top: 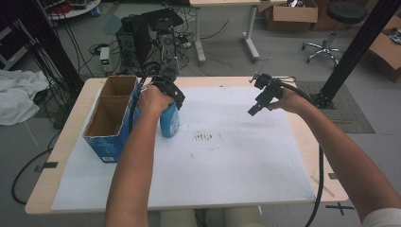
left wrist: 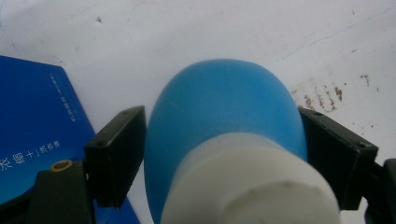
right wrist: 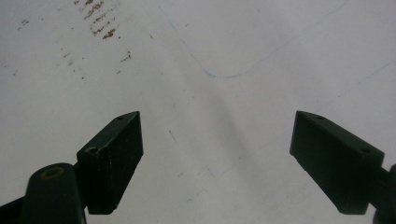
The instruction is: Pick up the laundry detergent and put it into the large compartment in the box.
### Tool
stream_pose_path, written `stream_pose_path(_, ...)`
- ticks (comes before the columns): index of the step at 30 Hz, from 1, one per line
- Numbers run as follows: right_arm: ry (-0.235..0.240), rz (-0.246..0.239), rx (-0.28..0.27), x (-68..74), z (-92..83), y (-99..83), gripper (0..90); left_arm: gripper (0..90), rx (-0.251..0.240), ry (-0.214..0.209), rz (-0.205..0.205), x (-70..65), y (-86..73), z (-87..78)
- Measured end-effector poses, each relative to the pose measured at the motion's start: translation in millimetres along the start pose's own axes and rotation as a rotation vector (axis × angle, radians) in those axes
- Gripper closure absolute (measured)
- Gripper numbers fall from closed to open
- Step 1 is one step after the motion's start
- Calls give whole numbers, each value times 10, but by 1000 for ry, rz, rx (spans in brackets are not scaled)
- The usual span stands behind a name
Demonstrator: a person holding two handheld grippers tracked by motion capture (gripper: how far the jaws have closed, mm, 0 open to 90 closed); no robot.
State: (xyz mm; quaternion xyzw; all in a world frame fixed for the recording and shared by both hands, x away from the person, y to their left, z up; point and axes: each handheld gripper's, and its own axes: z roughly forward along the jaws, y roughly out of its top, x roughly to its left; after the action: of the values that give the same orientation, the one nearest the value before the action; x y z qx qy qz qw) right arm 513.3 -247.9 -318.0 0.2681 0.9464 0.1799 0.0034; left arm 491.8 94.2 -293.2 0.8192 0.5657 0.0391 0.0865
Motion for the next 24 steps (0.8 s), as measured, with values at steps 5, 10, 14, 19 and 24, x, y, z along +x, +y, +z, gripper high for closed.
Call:
stream_pose_path(5,0,1,1,3,-4,-3,172,234,-4,-2,2,4,-4,-6)
stream_pose_path(10,1,-2,-2,7,-3,4,173,236,-2,-2,2,6,-8,-3)
stream_pose_path(14,2,-4,-2,7,-3,3,173,242,-5,-1,-1,8,-9,-6)
stream_pose_path(19,2,0,-2,6,-8,-1,173,254,2,-1,1,8,-10,1)
stream_pose_path(24,1,-2,-1,7,-9,-1,173,268,-4,-5,-1,7,-10,-6)
